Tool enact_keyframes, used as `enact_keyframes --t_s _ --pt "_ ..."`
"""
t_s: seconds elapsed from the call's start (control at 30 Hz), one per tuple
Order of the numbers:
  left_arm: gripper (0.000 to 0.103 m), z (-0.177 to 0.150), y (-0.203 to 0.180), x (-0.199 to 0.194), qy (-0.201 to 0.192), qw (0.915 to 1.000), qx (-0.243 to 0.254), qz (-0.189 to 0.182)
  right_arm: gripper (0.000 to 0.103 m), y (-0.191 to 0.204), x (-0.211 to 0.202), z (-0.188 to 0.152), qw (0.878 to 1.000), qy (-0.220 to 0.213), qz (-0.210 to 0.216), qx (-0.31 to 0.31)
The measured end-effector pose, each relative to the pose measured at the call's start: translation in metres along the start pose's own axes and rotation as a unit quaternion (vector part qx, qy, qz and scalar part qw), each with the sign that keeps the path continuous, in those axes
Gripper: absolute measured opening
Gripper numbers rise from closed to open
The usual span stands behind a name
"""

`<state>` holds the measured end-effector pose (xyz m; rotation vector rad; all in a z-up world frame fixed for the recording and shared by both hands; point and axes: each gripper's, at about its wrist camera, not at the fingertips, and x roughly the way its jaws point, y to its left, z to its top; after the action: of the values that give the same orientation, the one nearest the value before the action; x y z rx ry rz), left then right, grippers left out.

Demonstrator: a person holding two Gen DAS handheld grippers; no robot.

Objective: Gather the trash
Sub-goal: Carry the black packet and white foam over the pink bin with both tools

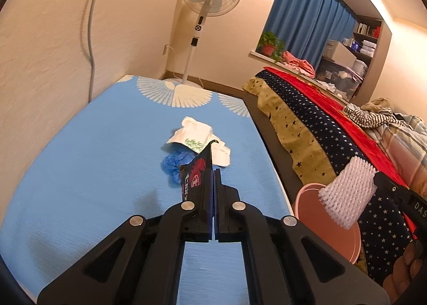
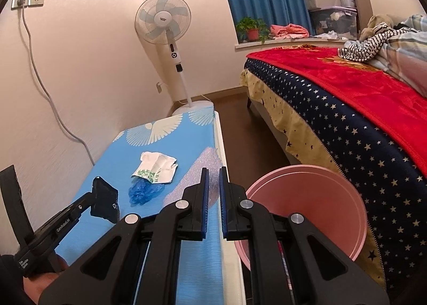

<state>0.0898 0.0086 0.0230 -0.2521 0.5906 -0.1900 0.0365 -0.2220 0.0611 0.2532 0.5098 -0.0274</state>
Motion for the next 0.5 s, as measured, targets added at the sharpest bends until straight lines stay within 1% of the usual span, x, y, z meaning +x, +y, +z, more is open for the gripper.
enact_keyframes --t_s 0.3,0.5 --pt "0.000 -0.001 -0.014 0.000 0.001 0.9997 0.012 -0.021 0.008 -0.011 -0.015 0.009 1.000 -0.016 -0.020 0.000" --pt "0.000 -0.002 -0.036 0.000 0.002 0.9983 0.024 -0.053 0.008 -0.029 -0.024 0.018 0.998 -0.029 -0.063 0.006"
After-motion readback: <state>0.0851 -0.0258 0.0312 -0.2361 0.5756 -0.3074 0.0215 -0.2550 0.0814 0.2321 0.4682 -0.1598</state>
